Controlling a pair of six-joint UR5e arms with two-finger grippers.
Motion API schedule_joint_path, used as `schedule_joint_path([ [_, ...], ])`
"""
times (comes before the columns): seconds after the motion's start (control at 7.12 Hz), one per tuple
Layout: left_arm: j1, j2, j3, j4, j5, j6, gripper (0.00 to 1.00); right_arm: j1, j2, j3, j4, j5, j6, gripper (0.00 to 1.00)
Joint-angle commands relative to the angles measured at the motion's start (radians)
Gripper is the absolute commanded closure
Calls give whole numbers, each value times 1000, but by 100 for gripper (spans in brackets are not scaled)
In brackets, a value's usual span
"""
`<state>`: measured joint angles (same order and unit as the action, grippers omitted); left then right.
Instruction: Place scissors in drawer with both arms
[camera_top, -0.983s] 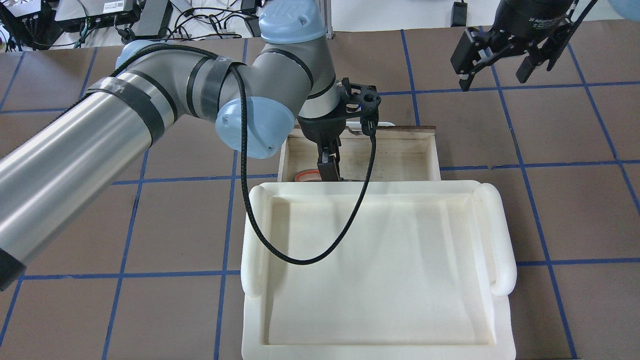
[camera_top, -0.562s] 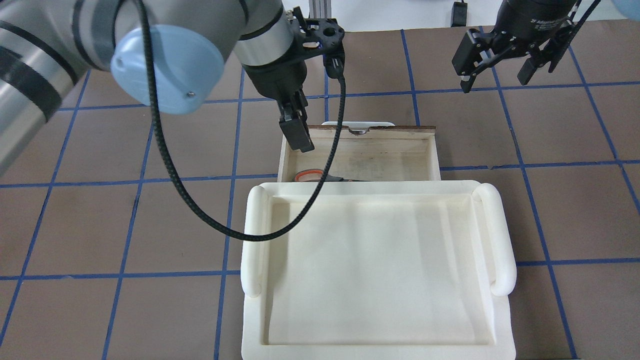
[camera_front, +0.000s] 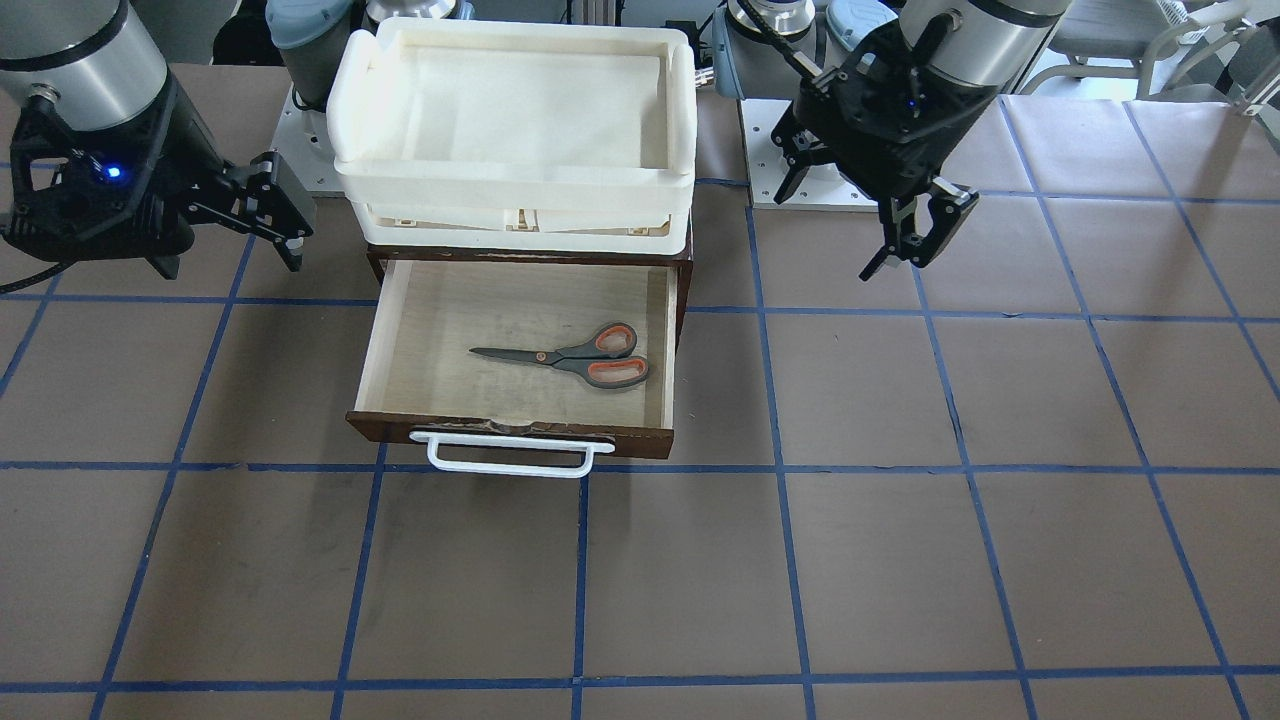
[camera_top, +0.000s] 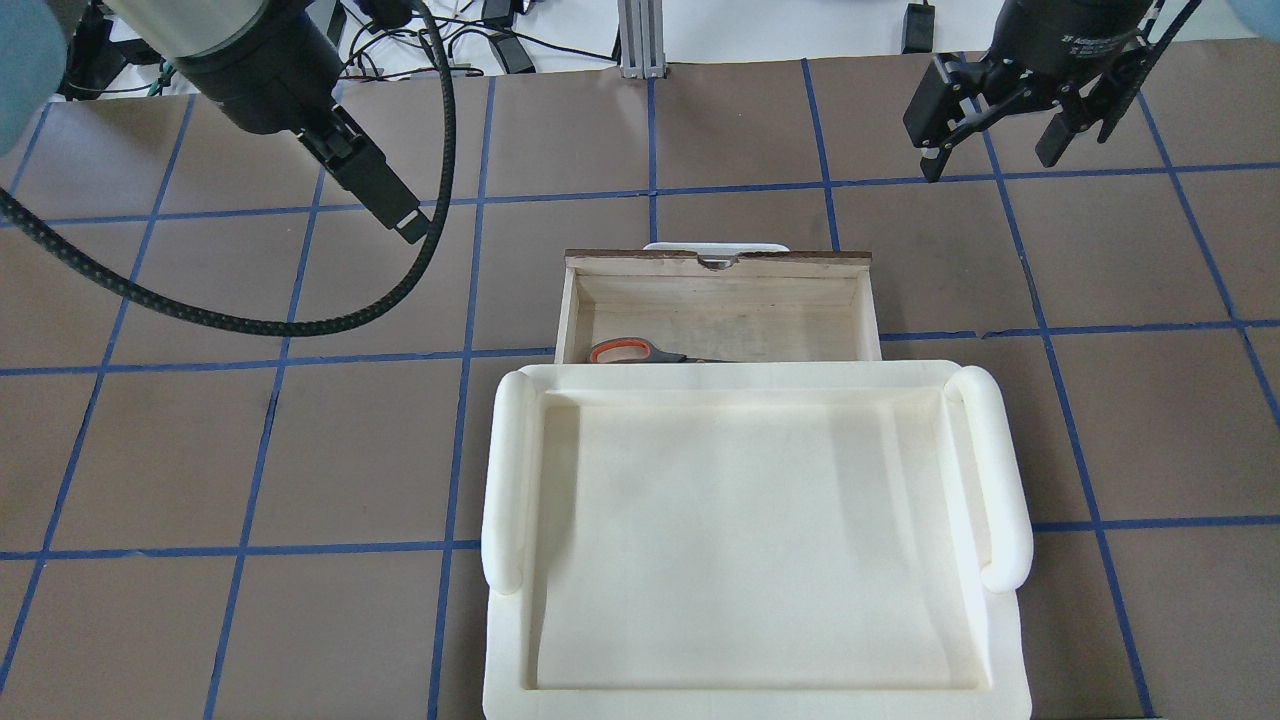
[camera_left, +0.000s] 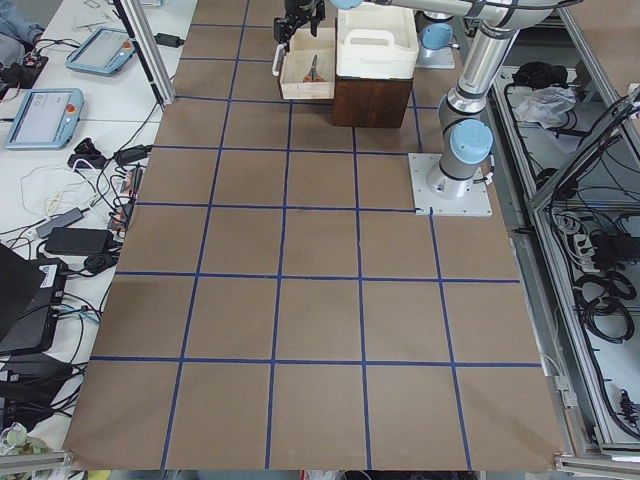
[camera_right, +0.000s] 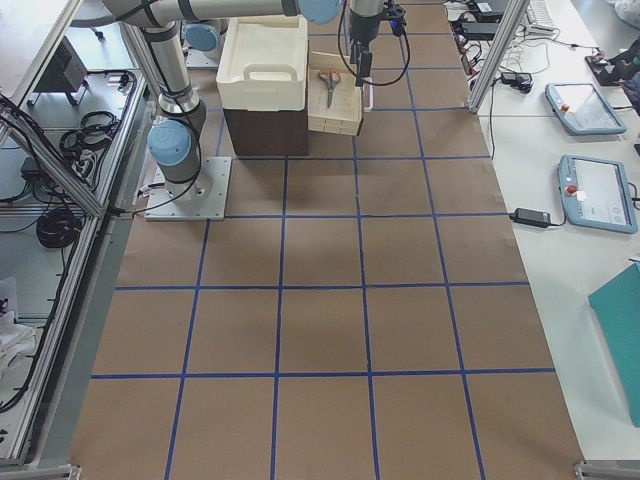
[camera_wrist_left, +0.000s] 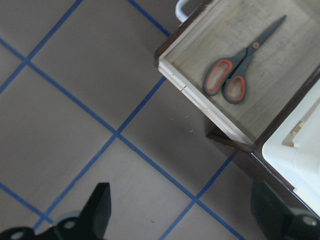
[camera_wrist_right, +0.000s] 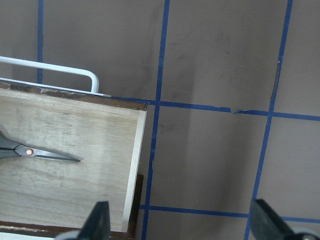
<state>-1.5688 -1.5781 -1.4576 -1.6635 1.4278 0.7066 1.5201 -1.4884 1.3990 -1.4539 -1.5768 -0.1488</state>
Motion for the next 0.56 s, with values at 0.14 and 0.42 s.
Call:
schedule_joint_path([
  [0.14, 10, 56, -70, -4, 99, -554, 1, 2, -1, 0, 3, -2, 46, 0],
  [0.42, 10, 78, -133, 40, 99, -657, 2, 2, -1, 0, 6, 0, 48, 0],
])
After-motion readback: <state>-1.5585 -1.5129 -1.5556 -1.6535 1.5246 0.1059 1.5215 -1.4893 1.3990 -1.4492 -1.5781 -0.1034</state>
